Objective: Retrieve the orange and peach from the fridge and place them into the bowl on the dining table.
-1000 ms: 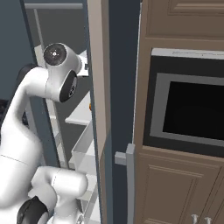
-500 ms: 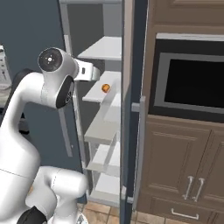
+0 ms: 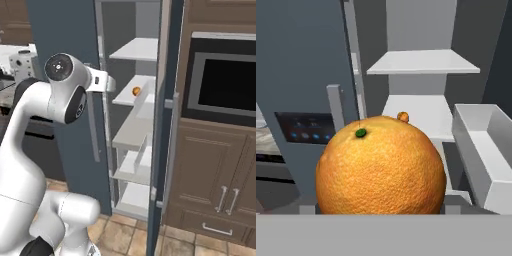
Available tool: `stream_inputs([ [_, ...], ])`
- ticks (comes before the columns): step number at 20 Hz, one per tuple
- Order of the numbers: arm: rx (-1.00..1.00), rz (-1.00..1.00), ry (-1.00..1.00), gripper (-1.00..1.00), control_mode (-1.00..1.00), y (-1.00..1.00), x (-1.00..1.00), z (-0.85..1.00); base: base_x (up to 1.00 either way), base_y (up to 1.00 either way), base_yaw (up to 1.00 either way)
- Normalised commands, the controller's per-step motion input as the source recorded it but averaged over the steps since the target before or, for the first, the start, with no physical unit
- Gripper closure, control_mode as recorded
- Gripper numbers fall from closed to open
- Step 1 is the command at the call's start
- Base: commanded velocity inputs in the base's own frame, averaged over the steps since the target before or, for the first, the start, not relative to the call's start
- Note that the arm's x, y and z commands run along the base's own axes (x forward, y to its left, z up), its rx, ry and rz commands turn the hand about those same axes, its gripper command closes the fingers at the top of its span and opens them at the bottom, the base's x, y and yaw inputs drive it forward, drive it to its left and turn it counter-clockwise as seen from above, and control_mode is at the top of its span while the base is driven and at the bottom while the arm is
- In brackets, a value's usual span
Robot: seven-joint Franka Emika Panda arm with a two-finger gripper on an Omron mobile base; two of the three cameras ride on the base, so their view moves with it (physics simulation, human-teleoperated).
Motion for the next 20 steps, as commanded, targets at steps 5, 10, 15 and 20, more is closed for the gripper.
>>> stream_inputs([
  [5,0.00,0.00,0.00,1.00,1.00,0.00,0.00,0.00,-0.39,0.00,0.39],
  [10,0.00,0.00,0.00,1.00,1.00,0.00,0.00,0.00,-0.42,0.00,0.54],
  [15,0.00,0.00,0.00,1.00,1.00,0.00,0.00,0.00,-0.47,0.00,0.67],
  [20,0.00,0.00,0.00,1.00,1.00,0.00,0.00,0.00,-0.43,0.00,0.75],
])
